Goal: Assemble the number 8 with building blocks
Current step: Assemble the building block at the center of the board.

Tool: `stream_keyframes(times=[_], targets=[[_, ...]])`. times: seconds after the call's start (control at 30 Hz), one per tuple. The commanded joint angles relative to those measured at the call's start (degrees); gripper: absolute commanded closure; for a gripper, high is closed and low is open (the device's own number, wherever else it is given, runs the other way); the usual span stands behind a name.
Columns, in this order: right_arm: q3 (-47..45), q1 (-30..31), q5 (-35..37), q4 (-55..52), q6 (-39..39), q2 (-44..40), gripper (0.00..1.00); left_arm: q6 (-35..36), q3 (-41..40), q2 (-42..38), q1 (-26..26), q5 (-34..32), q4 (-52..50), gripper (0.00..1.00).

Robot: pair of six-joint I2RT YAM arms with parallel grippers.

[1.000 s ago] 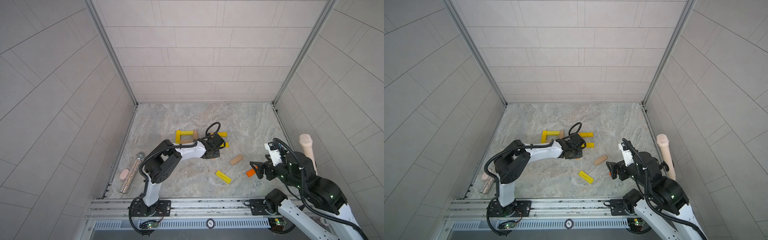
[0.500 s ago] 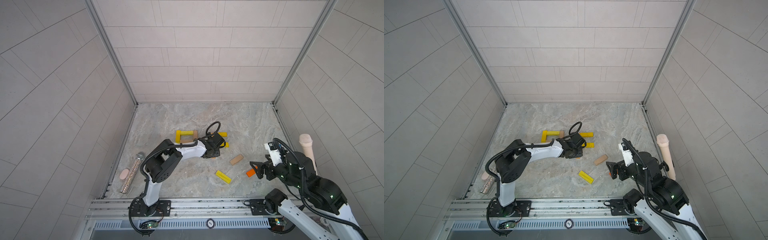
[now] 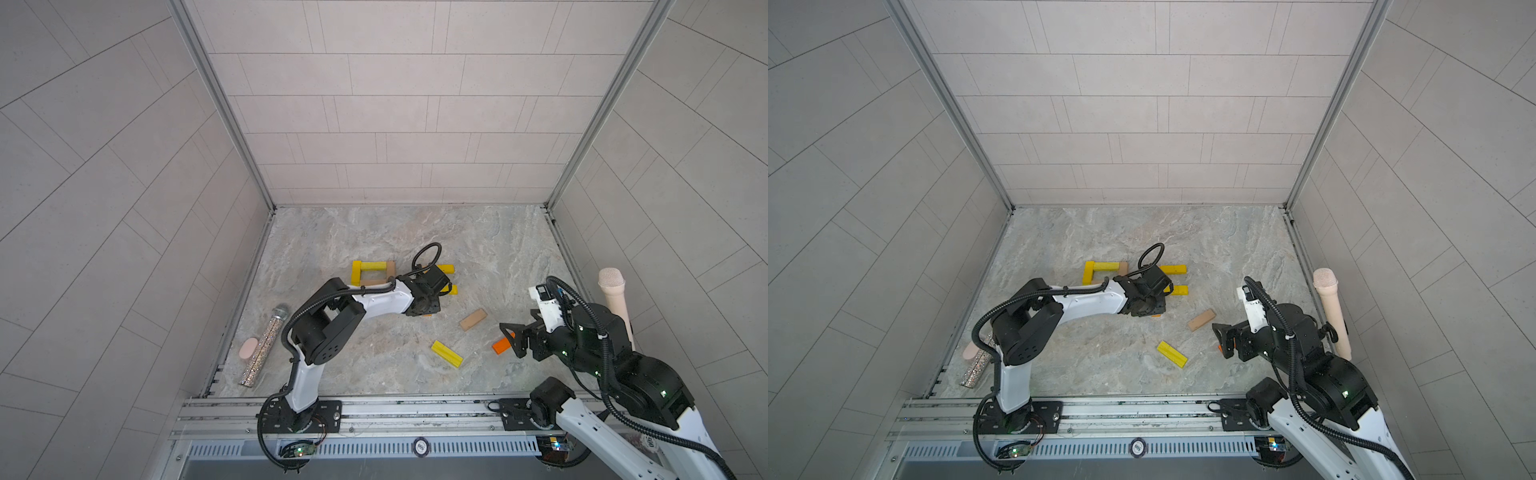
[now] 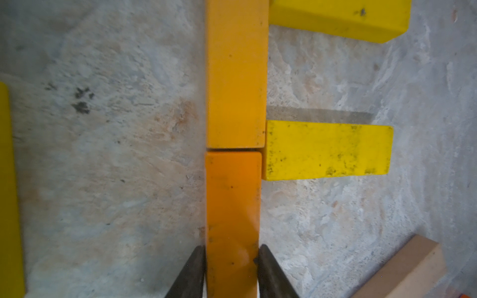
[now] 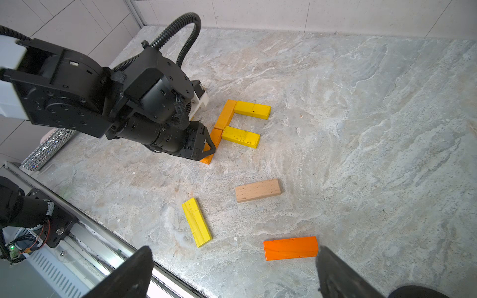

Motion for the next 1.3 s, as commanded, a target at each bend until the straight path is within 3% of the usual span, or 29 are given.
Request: stream_keyframes(times=[0.0,1.27], targets=[[-0.42,-0.08,0.56,-0.43,0.04,-0.64,0.01,-0.32,1.13,1.75,0.38,-0.27,-1.42,0.62],[-0.63,-0.06,0.67,-0.47,0.22,-1.09,0.0,-2.44,1.41,1.48,0.47,0.79,-0.62,0.62]])
